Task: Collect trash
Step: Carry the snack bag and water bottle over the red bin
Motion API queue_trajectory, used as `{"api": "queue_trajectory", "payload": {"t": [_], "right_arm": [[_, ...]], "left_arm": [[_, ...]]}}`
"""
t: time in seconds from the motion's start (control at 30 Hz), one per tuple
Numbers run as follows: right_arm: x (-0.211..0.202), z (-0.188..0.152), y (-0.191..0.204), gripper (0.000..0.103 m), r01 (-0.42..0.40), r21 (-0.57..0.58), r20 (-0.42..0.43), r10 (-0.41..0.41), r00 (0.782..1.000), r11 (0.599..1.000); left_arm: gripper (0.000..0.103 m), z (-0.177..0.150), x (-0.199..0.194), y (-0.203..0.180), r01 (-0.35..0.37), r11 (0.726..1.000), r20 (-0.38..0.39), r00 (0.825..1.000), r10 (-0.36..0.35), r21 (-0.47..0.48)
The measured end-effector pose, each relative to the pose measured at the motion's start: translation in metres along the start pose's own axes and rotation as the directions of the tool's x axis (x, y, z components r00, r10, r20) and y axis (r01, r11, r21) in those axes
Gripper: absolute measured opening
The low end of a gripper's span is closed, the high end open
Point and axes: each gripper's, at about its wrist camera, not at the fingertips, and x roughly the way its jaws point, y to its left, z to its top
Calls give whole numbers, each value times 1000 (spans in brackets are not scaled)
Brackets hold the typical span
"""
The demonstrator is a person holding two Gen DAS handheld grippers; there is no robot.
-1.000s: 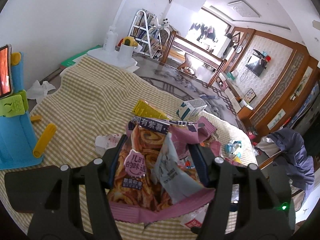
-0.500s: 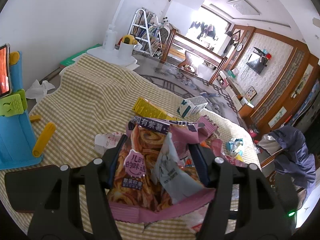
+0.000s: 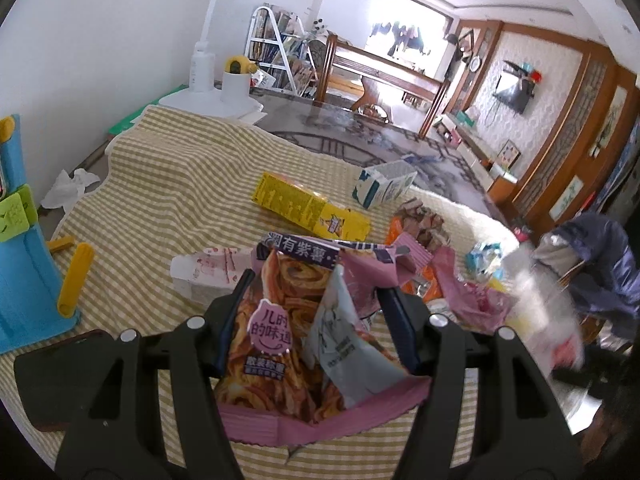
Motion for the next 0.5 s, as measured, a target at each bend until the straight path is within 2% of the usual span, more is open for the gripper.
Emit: {"api": "queue_trajectory", "payload": {"t": [0.07,0.13,0.3,0.4,0.5], "right_arm": [[-5,-3,-25,59,-1,99,56,-5,998,995],[-11,-4,-45,59,-2,180,76,-12,997,984],[-47,-5,-81,59,52,295,181,-110,977,954],[-65,-8,-101,59,43,374,225,-135,965,926],[-78,-14,-119,59,23,441,244,-144,959,897]], "left_arm": [[59,-2,3,-2,-15,1000,1,1000,15,12],[59,-4,6,-4,-26,999,2,1000,26,23],[59,-10,8,-12,-54,997,26,998,53,52],[59,-16,6,-26,-90,990,56,995,84,111],[59,-25,-1,-40,-75,990,77,995,66,117]]}}
